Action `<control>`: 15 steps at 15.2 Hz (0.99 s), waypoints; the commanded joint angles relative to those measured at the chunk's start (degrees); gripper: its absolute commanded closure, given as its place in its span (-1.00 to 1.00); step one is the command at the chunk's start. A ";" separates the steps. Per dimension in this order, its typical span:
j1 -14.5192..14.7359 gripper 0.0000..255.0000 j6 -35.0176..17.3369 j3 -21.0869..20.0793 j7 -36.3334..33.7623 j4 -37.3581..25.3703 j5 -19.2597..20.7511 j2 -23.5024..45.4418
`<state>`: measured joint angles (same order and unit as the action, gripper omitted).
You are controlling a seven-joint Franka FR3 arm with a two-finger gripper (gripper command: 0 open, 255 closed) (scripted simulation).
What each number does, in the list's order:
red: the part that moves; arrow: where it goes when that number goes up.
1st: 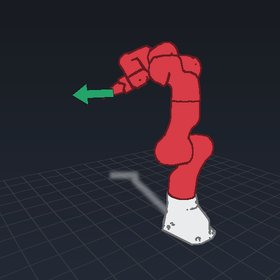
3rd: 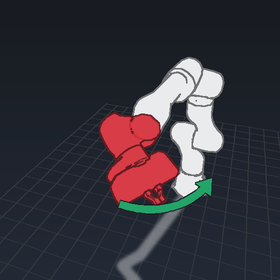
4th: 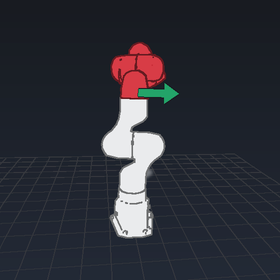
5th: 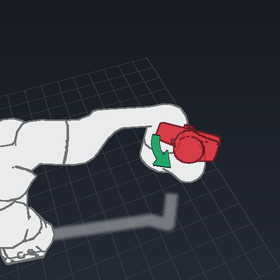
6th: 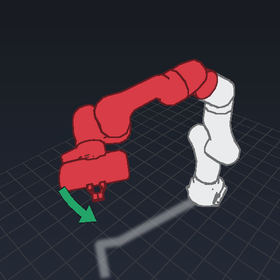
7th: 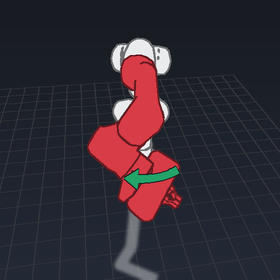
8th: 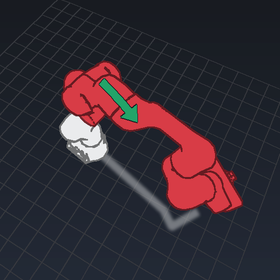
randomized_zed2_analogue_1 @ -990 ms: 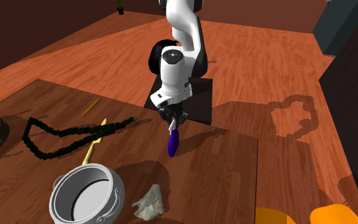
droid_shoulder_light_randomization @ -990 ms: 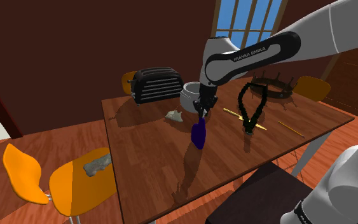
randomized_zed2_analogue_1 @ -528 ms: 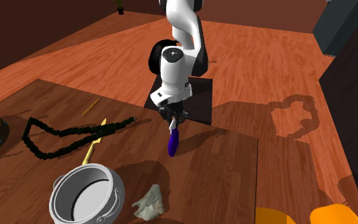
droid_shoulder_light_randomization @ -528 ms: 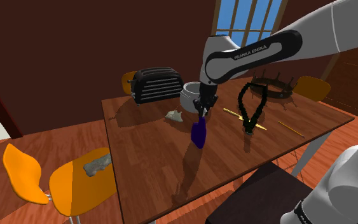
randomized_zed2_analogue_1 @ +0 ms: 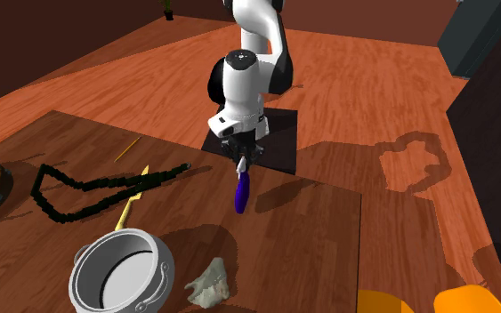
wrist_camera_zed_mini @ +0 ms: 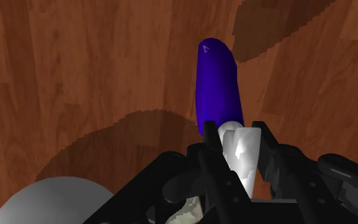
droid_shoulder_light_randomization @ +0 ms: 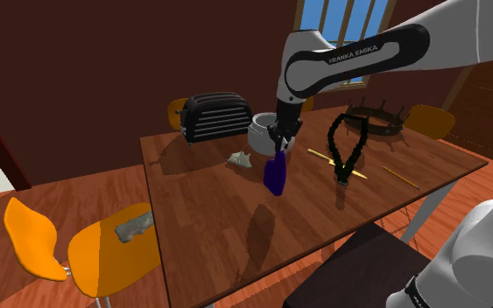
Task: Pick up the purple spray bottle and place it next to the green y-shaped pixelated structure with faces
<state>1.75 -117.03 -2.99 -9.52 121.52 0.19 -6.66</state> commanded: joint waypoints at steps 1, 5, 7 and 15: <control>0.01 1.00 1.58 -0.01 0.00 -1.07 -0.03 -0.49; 0.01 1.00 4.64 0.01 0.05 -3.51 -0.06 -1.12; 0.01 1.00 6.17 0.02 0.07 -4.80 -0.08 -1.35; -0.01 1.00 12.30 0.05 0.13 -10.48 -0.10 -1.81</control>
<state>1.75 -105.41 -2.96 -9.43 111.67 0.08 -8.44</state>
